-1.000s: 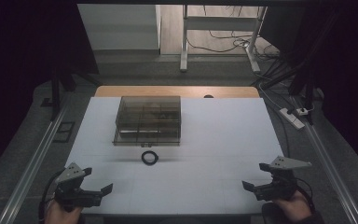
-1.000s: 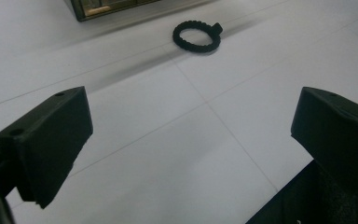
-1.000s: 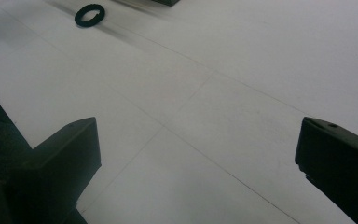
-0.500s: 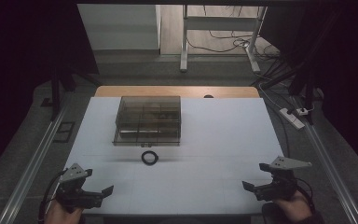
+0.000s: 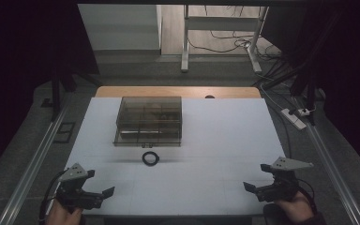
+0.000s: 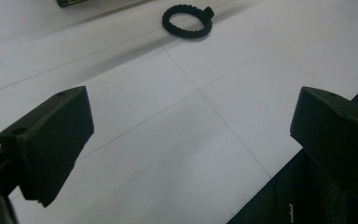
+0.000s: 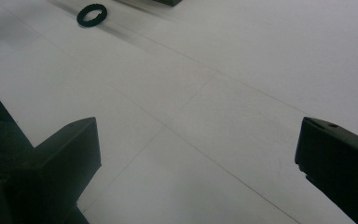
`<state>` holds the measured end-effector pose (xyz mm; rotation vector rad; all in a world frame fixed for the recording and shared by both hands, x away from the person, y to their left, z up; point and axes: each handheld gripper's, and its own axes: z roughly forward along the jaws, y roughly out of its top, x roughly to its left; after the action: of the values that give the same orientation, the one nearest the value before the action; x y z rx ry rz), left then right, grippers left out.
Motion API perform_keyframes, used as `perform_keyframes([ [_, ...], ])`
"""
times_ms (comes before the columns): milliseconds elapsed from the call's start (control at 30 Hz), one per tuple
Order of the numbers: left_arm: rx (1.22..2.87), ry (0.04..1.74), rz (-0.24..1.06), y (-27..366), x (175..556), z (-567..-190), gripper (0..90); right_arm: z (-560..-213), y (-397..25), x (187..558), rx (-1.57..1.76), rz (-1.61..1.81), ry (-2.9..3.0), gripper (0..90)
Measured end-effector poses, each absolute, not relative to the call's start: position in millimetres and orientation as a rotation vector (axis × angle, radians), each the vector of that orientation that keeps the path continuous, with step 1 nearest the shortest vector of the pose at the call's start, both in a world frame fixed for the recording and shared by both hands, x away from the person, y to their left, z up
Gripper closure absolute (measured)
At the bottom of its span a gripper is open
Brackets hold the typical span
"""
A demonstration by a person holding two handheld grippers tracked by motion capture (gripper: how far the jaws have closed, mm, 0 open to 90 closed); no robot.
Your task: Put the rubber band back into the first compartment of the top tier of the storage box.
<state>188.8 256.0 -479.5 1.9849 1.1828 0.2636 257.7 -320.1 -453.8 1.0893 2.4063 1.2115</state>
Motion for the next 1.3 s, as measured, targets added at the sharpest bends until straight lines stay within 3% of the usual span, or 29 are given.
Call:
perform_keyframes([
  [1300,1.977,1.036,0.2,234,210,-481,0.3,-454,-319,258,1.084,1.206,2.417,0.0],
])
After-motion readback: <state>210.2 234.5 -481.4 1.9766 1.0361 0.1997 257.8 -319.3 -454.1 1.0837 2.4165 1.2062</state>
